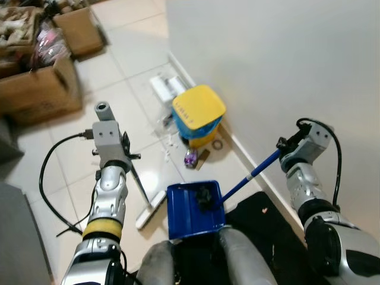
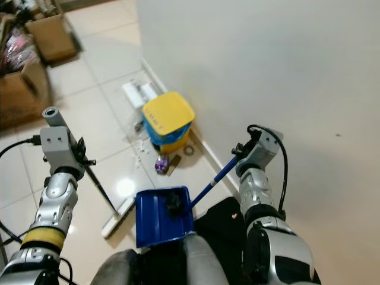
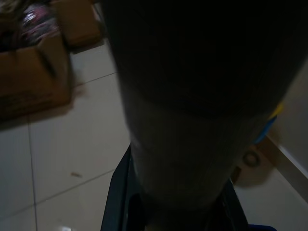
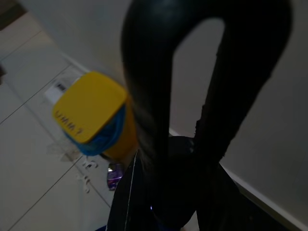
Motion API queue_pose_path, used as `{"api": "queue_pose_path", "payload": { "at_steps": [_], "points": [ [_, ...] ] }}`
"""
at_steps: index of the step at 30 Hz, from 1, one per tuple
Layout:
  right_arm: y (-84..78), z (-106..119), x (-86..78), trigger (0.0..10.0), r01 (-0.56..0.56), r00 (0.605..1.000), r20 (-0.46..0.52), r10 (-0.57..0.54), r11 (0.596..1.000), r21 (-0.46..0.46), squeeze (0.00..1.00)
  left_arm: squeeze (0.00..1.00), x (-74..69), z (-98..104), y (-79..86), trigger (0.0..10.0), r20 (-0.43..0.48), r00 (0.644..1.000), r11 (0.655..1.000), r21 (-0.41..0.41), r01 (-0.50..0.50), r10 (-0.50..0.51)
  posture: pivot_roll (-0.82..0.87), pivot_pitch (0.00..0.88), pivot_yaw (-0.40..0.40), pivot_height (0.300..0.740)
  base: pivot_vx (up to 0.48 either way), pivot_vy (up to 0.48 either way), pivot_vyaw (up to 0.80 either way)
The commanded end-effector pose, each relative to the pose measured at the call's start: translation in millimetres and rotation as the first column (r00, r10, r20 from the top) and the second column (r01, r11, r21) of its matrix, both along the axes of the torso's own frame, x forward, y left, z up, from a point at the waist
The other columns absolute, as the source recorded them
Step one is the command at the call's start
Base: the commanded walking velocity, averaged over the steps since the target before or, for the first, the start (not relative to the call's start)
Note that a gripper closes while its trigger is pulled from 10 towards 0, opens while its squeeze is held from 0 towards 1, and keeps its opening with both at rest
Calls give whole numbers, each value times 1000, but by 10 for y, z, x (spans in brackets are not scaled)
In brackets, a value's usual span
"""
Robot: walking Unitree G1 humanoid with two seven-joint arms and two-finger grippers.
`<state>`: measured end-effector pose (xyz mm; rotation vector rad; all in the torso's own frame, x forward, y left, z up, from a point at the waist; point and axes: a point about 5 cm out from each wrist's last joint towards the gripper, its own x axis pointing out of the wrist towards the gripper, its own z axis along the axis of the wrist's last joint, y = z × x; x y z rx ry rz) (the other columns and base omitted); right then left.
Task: Sweep floor
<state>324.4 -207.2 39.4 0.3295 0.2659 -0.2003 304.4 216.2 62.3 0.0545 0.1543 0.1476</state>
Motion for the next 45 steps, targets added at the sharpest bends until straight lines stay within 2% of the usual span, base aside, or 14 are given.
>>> {"api": "queue_pose_path", "payload": {
  "at_steps": [1, 22, 35, 45],
  "points": [
    [-5, -26, -21, 10000, 2, 1000, -7, -2, 1000, 14, 0, 0, -19, -30, 4, 10000, -12, 1000, 1000, 27, 10, -10, 89, 83, -11, 740, 0, 0, -800],
    [-11, -100, -94, 10000, 14, 1000, -19, -14, 999, 30, 0, 0, -56, -25, 23, 10000, 0, 999, 998, 47, 37, -37, 91, 109, -5, 740, 0, 0, -784],
    [-2, -121, -121, 10000, 15, 1000, -18, -14, 999, 28, 0, 0, -93, -25, 15, 10000, 2, 999, 998, 45, 48, -49, 93, 124, -4, 740, 0, 0, 0],
    [21, -114, -115, 10000, -6, 1000, -15, 7, 1000, 17, 0, 0, -134, -51, 32, 10000, 15, 1000, 1000, -4, 12, -11, 90, 134, -9, 740, 0, 0, 0]
  ]
}}
